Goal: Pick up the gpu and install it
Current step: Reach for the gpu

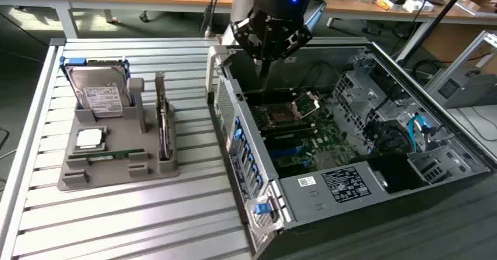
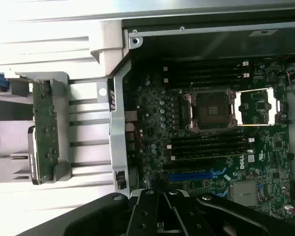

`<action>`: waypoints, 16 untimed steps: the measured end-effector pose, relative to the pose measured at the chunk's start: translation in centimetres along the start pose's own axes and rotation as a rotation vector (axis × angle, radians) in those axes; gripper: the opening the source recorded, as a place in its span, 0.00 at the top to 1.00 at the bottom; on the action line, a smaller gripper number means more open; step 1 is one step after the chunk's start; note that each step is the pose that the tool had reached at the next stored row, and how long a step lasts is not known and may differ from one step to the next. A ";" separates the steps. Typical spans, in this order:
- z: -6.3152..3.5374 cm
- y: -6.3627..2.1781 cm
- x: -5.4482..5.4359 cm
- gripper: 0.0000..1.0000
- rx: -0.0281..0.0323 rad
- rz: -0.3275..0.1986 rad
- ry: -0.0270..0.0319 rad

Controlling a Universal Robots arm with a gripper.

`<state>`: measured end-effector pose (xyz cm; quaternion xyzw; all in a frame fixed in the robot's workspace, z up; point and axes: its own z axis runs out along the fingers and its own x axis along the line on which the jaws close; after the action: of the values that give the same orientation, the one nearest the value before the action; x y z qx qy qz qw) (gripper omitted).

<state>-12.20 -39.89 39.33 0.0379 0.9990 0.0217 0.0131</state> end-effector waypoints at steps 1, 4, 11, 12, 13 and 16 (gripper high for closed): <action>0.00 0.00 0.0 0.89 0.0000 0.000 0.0000; -0.01 -0.01 0.2 0.89 0.0000 0.000 0.0000; -0.02 -0.03 0.5 0.89 0.0000 0.000 0.0000; -0.02 -0.04 0.5 0.89 0.0000 0.000 0.0000; -0.02 -0.04 0.6 0.89 0.0000 0.000 0.0000; -0.03 -0.06 0.8 0.89 0.0000 0.000 0.0000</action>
<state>-13.04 -39.90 39.33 0.0378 0.9990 0.0217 0.0130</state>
